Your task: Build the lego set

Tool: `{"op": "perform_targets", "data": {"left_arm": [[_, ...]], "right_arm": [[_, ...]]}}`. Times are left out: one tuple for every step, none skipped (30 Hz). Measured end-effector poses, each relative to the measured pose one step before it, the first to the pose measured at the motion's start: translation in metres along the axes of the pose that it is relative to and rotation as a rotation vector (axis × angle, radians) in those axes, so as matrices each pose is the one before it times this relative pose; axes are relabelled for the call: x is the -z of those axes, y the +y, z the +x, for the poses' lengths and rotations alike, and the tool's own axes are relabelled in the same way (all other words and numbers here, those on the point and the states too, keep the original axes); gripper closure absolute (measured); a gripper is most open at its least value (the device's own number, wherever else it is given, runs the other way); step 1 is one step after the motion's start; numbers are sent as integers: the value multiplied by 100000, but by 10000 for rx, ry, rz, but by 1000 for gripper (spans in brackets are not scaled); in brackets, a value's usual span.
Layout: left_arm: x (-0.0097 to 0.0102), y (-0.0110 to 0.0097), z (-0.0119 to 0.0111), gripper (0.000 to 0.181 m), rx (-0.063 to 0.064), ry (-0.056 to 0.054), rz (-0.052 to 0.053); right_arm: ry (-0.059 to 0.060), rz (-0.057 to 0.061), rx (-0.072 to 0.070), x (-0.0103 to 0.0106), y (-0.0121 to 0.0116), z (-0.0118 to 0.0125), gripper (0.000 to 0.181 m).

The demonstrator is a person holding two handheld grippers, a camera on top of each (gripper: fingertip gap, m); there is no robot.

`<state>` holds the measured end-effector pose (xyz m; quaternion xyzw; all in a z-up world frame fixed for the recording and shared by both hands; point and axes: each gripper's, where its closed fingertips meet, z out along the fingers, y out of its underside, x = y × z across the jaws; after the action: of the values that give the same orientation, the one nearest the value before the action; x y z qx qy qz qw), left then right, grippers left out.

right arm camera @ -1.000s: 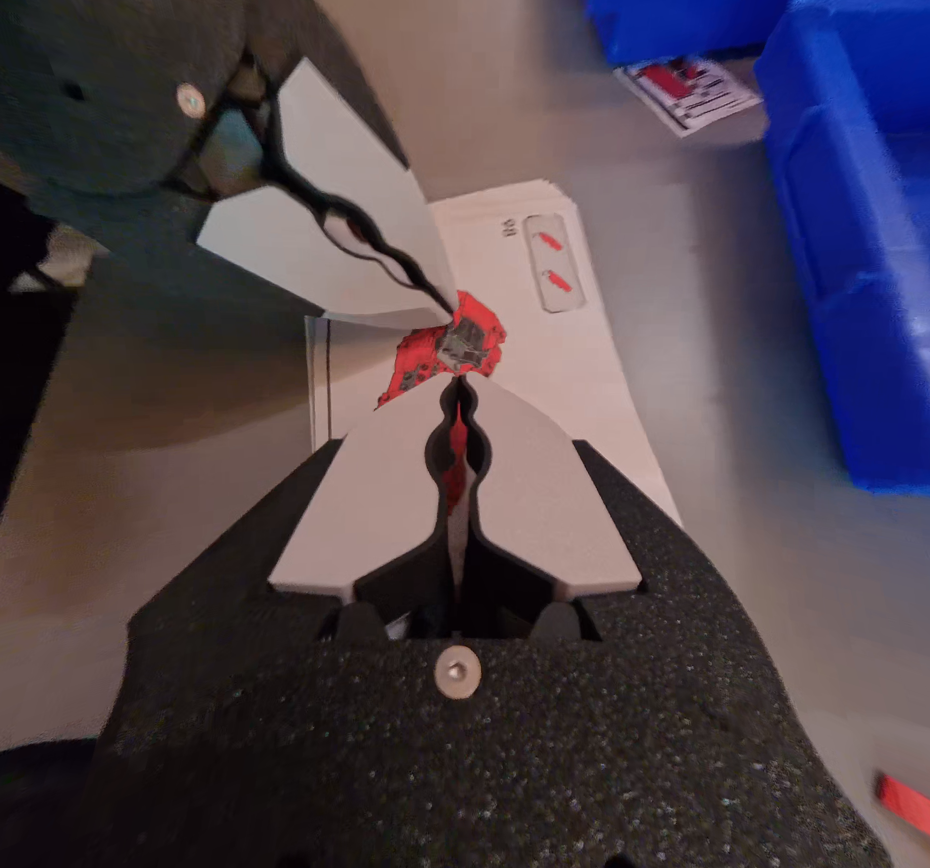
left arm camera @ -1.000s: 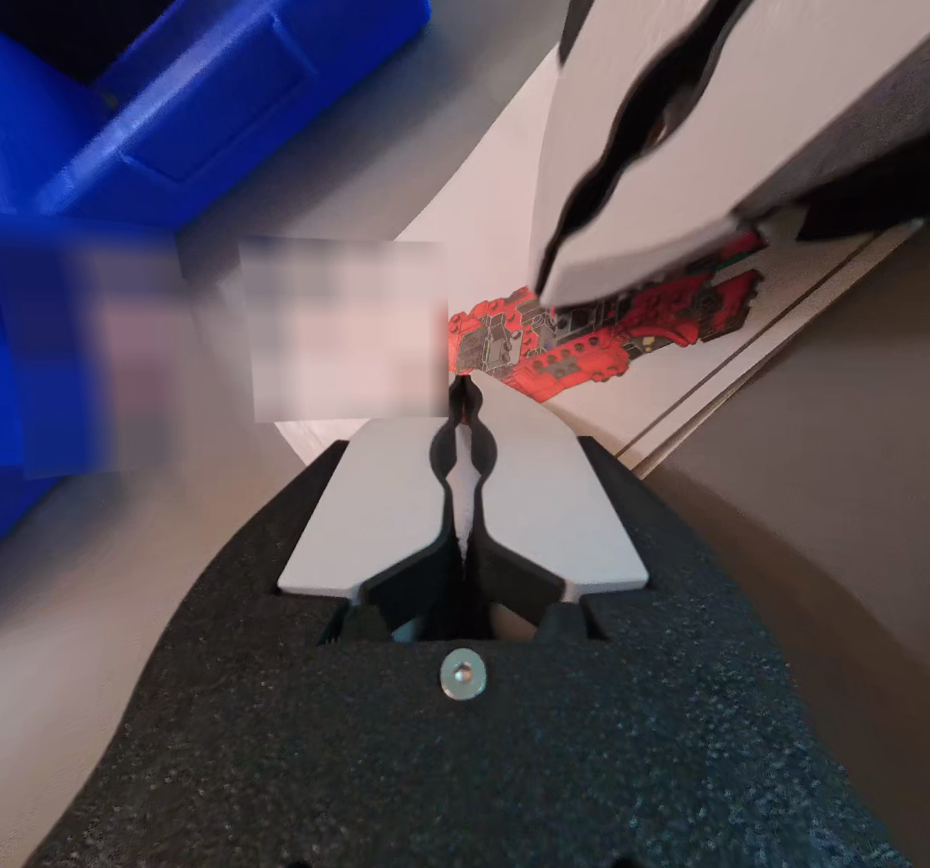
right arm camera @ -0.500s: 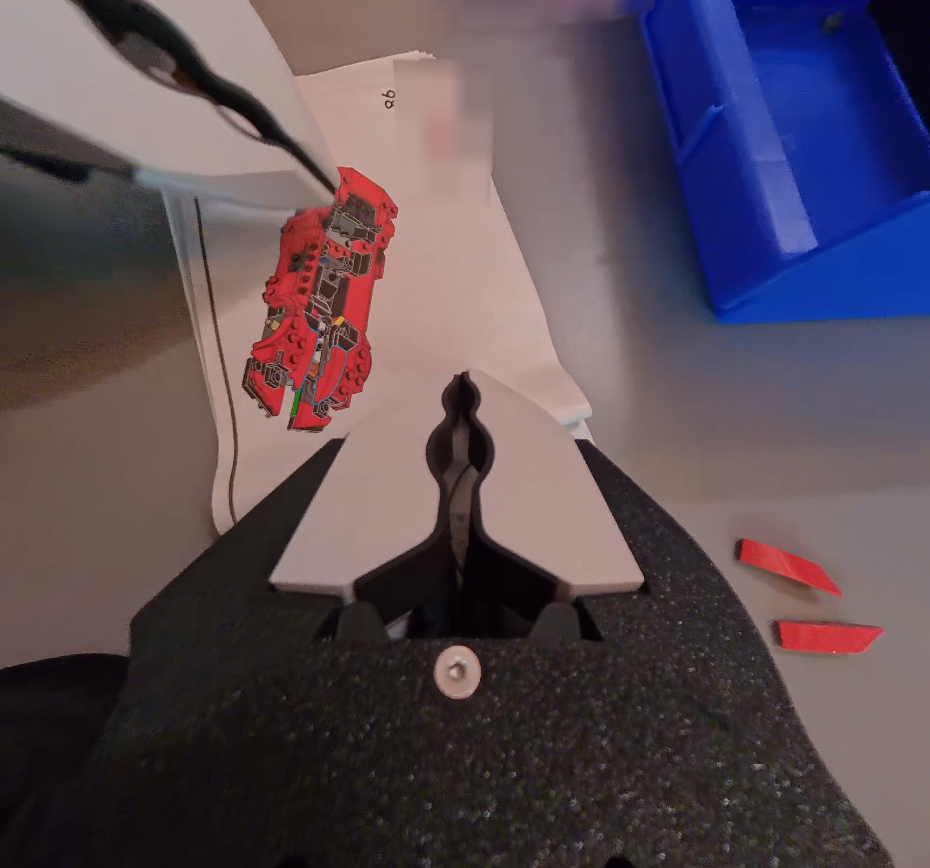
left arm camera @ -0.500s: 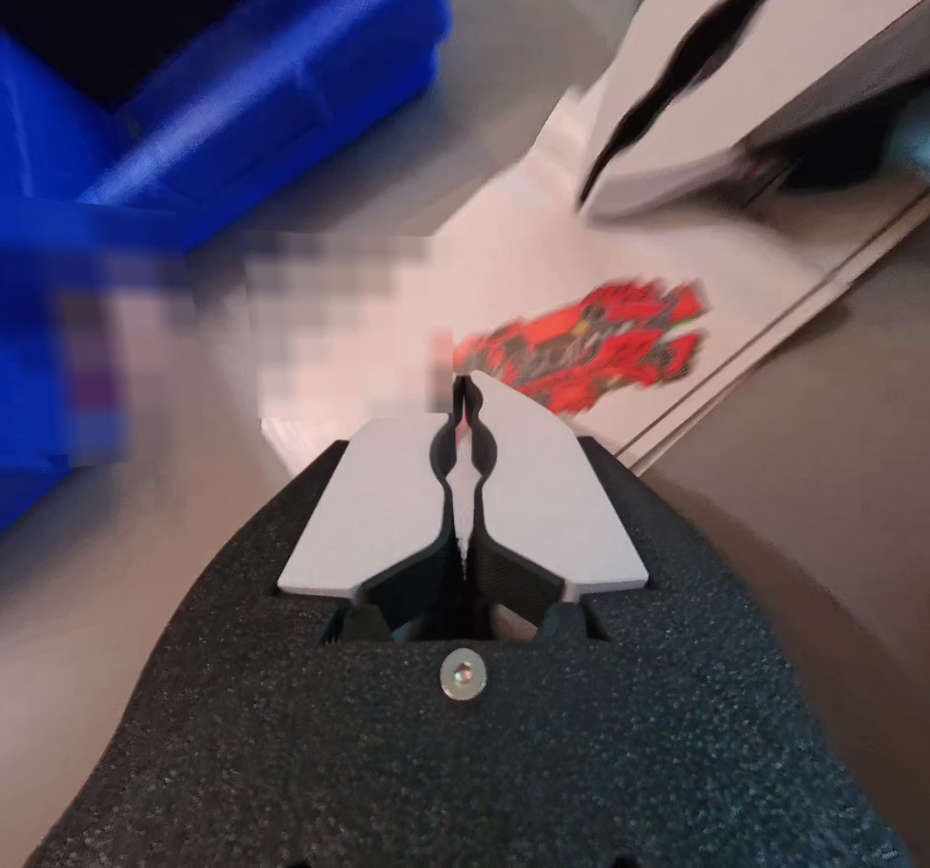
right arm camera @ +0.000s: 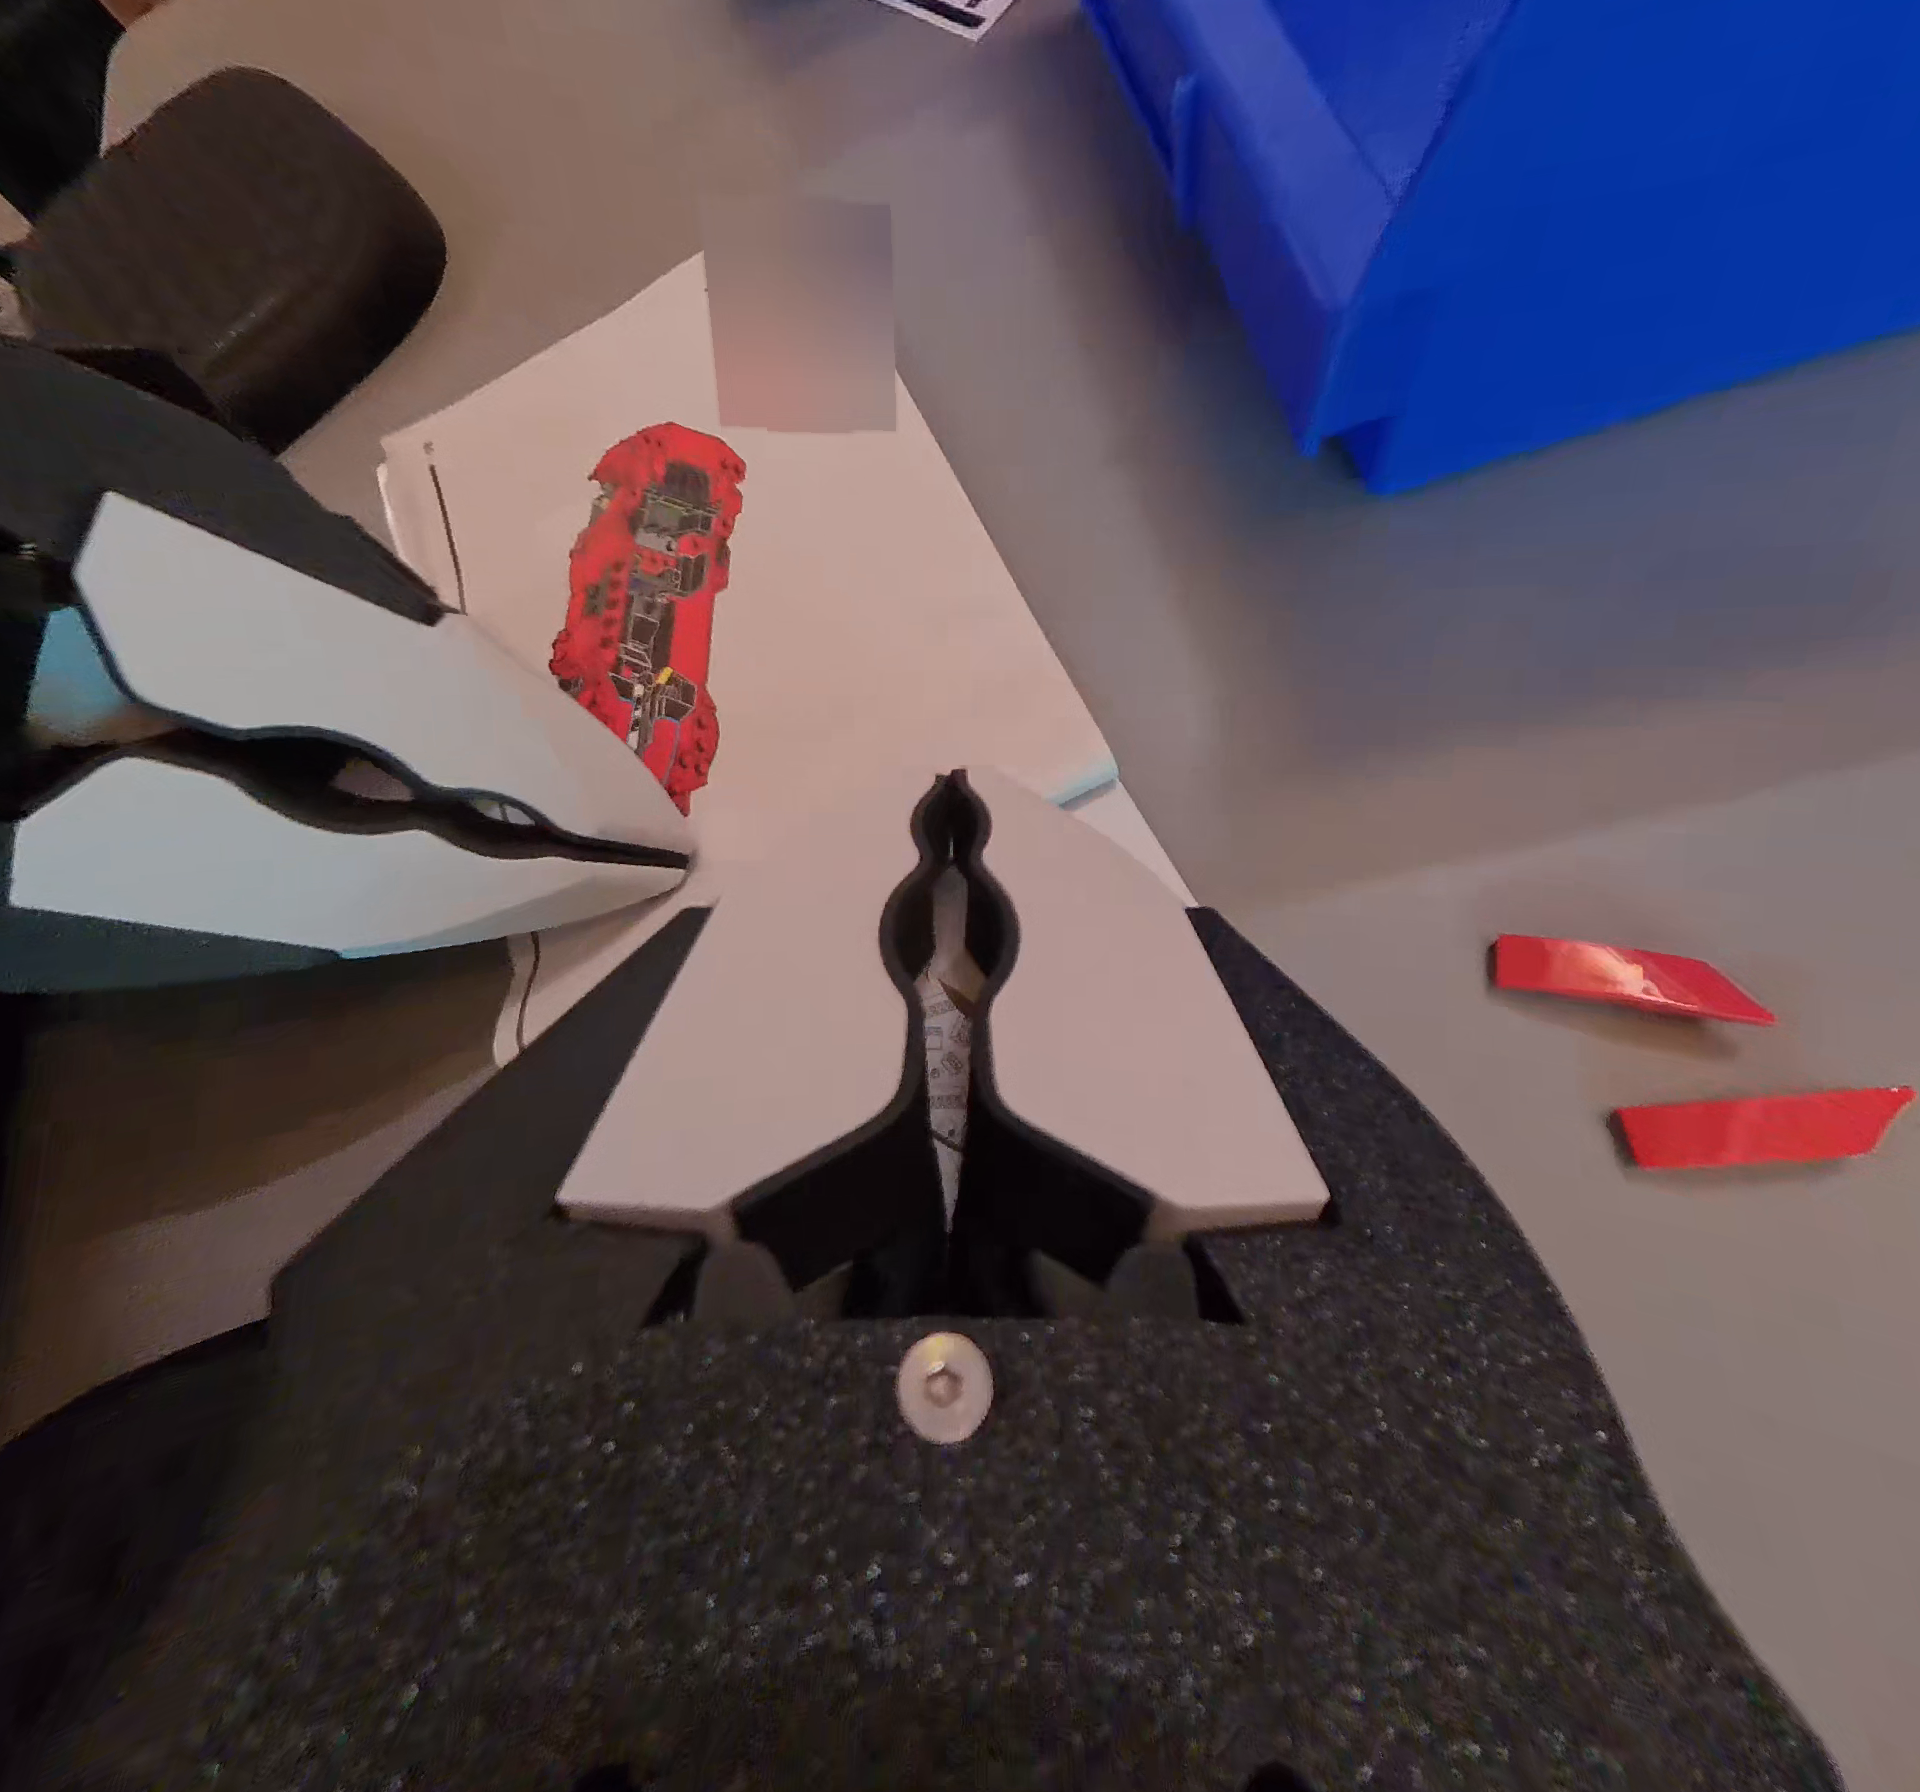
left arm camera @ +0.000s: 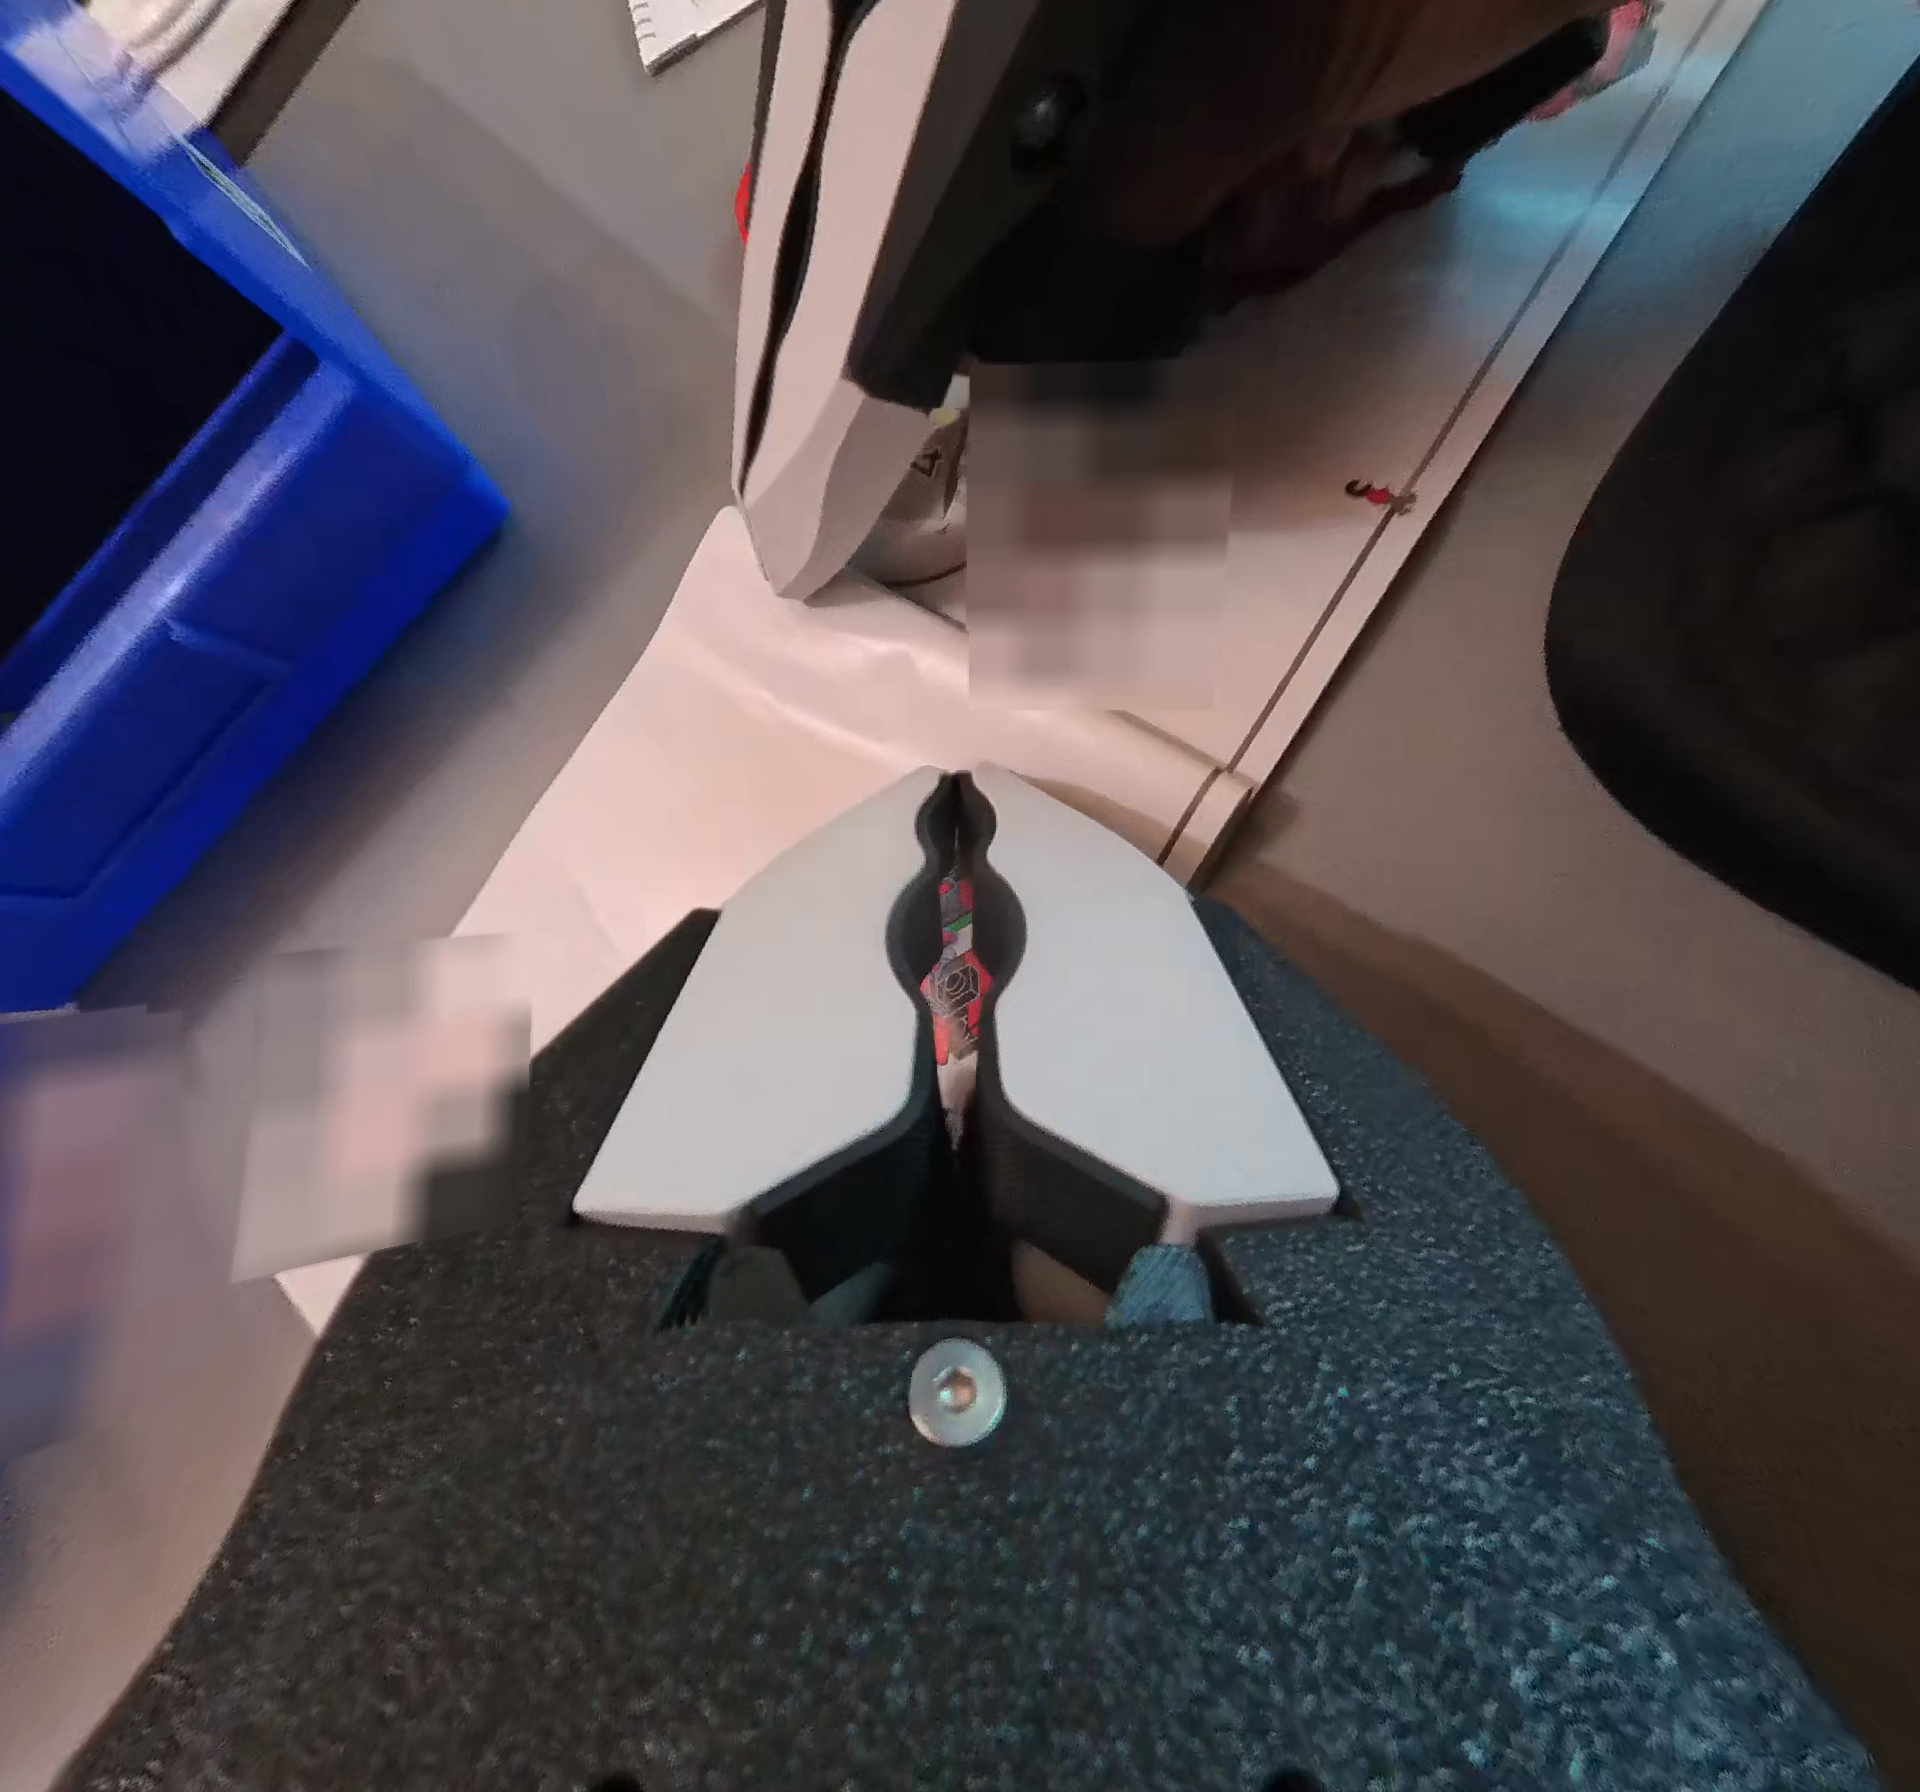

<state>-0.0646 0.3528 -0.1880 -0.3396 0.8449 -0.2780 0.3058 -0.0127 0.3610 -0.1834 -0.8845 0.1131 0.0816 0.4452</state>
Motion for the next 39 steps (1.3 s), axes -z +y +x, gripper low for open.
{"op": "perform_targets", "data": {"left_arm": [[4, -13, -12, 181, -245, -125, -124], [16, -54, -21, 181, -291, -3, -170], [69, -159, -23, 181, -272, 121, -204], [146, -703, -10, 181, -156, 163, 115], [236, -1514, -136, 181, 13, -17, 709], [59, -1158, 93, 181, -56, 69, 551], [-472, 373, 240, 181, -90, 163, -366], [-888, 1797, 687, 179, 62, 496, -1083], [-243, -554, 400, 181, 547, 272, 558], [-151, 5, 118, 181, 304, 78, 92], [-63, 1, 91, 181, -114, -64, -85], [-107, -12, 194, 181, -135, -29, -102], [-59, 29, -47, 181, -24, -62, -134], [41, 8, -21, 181, 136, 88, 58], [7, -13, -42, 181, 224, 148, 161], [4, 12, -7, 181, 138, 113, 147], [-42, -3, -22, 181, -4, 16, 56], [-6, 18, 5, 181, -110, -45, 1], [-16, 0, 1, 181, -33, -18, 18], [-20, -38, -25, 181, 73, 34, 52], [-27, -31, -16, 181, 145, 77, 81], [-14, -9, -29, 181, 219, 76, 86], [-9, -23, -10, 181, 172, 41, 81], [-30, -31, -21, 181, 100, 4, 88], [-28, -38, -11, 181, 84, -34, 72], [15, -29, -6, 181, -24, -65, 71], [7, 14, -38, 181, -48, -87, 70], [5, -73, -2, 181, 44, -64, -26], [-91, -100, 12, 181, 74, 47, 5], [-5, -103, 95, 181, 91, 96, 17], [1, -185, 66, 181, 135, 88, 60], [309, -182, 46, 181, 161, 26, 175], [343, -388, -62, 181, 192, -13, 318], [500, -616, -38, 181, 219, -9, 471], [658, -714, -32, 181, 237, -21, 562], [787, -582, -91, 181, 181, -45, 541], [829, -386, -184, 181, 65, -84, 408], [864, -82, -478, 181, 20, -179, 238], [910, 133, -956, 181, 69, -389, 157]], "right_arm": [[81, -31, 88, -16, 58, 19, 181], [125, -32, 152, -15, 47, 15, 181], [118, -19, 142, -5, 36, 11, 181], [91, -6, 108, -5, -3, -3, 181], [51, 0, 61, 4, 3, -2, 181], [-22, 4, -25, -1, 0, -4, 181], [-80, 1, -102, 6, -2, 8, 181], [-57, -26, -125, 31, 52, 57, 181], [-117, 18, -96, 21, -7, -41, 181], [-60, -1, -59, 2, 8, -4, 181], [-76, 6, -74, 6, -2, -16, 181], [-214, 30, -257, 36, -31, 7, 181], [-204, 87, -585, 82, -66, 286, 181], [8, 143, -609, 110, -140, 528, 181], [34, 84, -393, 37, -99, 347, 181], [140, 6, -27, -26, -41, 193, 181], [245, -17, 190, -42, 7, 106, 181], [288, 1, 197, -15, -3, 141, 181], [257, 5, 81, 4, -4, 206, 181], [162, -2, -16, -5, 2, 187, 181], [48, -2, -49, -4, 6, 73, 181], [44, 0, 49, -1, 7, 7, 181], [98, -1, 116, -1, 4, -7, 181], [98, 2, 114, -2, -10, 9, 181], [48, 4, 56, -2, -7, -6, 181], [-11, 7, -11, 2, -7, -10, 181], [-50, 11, -57, 12, -19, -9, 181], [-66, 15, -78, 11, -15, 4, 181], [-85, 24, -93, 35, -27, -8, 181], [-152, 31, -107, 33, -37, -72, 181], [-289, 74, -40, 67, -83, -284, 181], [-382, 141, 137, 125, -165, -545, 181], [-181, 188, 173, 154, -209, -377, 181], [-137, 229, 201, 195, -293, -382, 181], [-160, 224, 198, 285, -423, -469, 181], [-60, 196, 217, 391, -550, -375, 181], [62, 199, 267, 481, -647, -228, 181], [120, 218, 291, 508, -668, -143, 181], [149, 203, 258, 459, -586, -84, 181]]}}
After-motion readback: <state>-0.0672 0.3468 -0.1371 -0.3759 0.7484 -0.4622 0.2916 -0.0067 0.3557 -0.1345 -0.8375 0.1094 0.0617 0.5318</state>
